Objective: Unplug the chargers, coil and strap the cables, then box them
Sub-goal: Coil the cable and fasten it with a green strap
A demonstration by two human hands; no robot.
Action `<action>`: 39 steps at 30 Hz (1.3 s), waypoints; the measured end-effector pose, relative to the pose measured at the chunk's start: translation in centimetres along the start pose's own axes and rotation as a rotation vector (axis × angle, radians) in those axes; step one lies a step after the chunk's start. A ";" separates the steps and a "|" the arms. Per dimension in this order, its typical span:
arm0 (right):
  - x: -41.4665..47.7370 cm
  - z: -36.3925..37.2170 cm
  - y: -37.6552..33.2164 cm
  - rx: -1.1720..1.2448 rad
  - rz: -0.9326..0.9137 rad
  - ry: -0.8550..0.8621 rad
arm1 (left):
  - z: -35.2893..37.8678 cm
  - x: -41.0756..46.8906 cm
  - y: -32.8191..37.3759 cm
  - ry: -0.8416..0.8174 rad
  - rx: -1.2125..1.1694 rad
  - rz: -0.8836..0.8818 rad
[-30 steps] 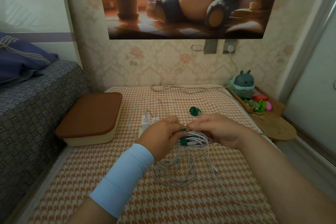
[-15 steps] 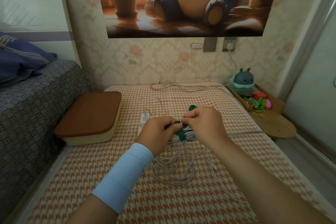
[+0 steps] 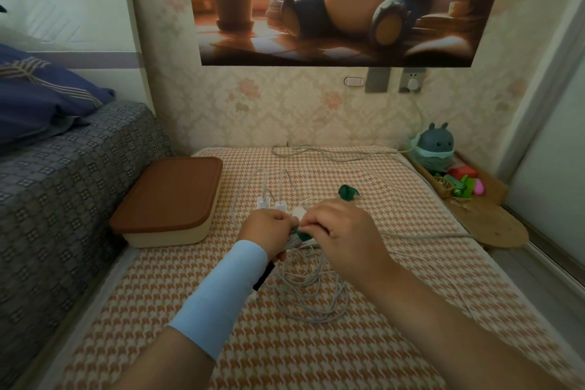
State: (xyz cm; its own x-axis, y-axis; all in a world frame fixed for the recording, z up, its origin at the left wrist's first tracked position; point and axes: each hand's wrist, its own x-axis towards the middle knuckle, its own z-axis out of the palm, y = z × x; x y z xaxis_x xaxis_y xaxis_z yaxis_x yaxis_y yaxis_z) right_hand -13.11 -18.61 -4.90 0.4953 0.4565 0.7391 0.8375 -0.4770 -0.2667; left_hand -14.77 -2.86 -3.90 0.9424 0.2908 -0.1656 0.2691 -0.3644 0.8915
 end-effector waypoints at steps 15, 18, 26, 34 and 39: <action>-0.2 1.1 0.6 0.031 -0.115 0.146 | -0.9 -0.1 0.7 0.081 -0.266 0.111; 0.1 0.5 0.7 0.056 -0.119 0.070 | -1.2 -0.2 0.6 0.105 -0.239 0.155; 0.9 -1.9 0.7 0.159 0.209 -0.078 | -0.5 -0.3 0.6 0.183 0.015 0.482; 1.3 -2.9 0.7 0.250 0.778 -0.356 | -0.4 -0.6 0.8 0.305 0.074 0.691; 1.9 -3.6 0.2 0.960 1.263 -0.483 | 0.0 -0.5 0.0 0.429 0.167 0.853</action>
State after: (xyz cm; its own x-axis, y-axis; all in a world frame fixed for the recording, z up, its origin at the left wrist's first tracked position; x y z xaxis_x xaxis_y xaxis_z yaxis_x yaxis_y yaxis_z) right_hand -12.87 -20.56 -1.33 0.7967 0.4303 -0.4244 -0.3849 -0.1801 -0.9052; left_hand -15.19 -3.01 -3.78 0.6900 0.1571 0.7065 -0.4152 -0.7137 0.5641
